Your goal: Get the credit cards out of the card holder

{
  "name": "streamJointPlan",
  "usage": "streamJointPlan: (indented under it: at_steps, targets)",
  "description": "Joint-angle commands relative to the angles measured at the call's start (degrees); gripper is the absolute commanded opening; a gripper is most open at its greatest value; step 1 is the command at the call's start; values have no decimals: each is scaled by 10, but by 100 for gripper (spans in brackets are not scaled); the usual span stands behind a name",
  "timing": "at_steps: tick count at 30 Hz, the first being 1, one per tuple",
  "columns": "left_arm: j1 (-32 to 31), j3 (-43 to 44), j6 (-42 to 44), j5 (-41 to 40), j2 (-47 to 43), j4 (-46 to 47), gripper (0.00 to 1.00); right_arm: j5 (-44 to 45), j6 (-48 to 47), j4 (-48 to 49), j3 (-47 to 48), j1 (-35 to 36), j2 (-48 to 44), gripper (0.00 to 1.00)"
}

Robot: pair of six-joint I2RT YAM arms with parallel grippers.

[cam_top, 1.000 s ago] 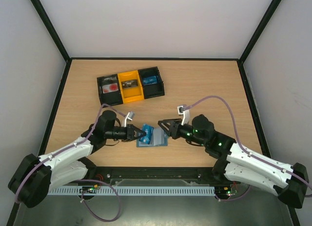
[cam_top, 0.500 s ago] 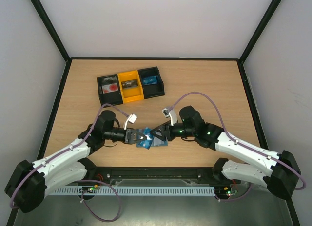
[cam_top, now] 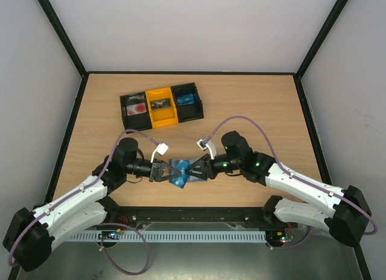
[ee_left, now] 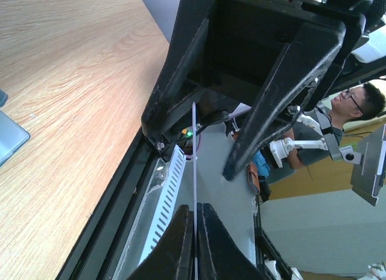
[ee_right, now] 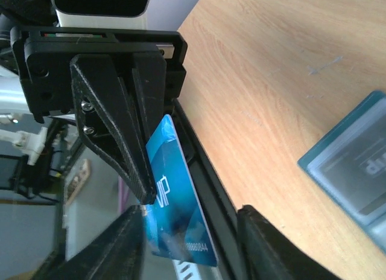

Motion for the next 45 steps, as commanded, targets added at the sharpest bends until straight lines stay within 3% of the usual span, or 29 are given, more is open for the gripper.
streamJointPlan:
  at_steps: [1,11,15,17,19,21,28,34,45]
  targets:
    - [-2,7,12,26,-4,20,3,-42,-14,14,-3,-3,-2,34]
    - [-2,25,45,8,-11,-32,3,-70,27,85,-38,-3,-23,3]
    - [0,61,71,-44,-8,-104,5,-61,56,123,-56,-4,-26,2]
    - [4,81,80,-79,-10,-135,23,-55,73,145,-66,-3,-25,2]
    - [10,89,63,-100,-17,-136,47,-51,95,170,-75,-3,-24,2]
    - [17,91,39,-125,-33,-124,57,-49,115,198,-83,-4,-23,2]
    - [38,55,-62,-227,-86,-43,64,21,181,277,-102,-4,-23,2]
    - [39,13,-132,-263,-123,17,73,87,240,344,-106,-4,-22,2]
    - [38,-45,-228,-267,-131,125,70,139,336,476,-143,-4,-8,2]
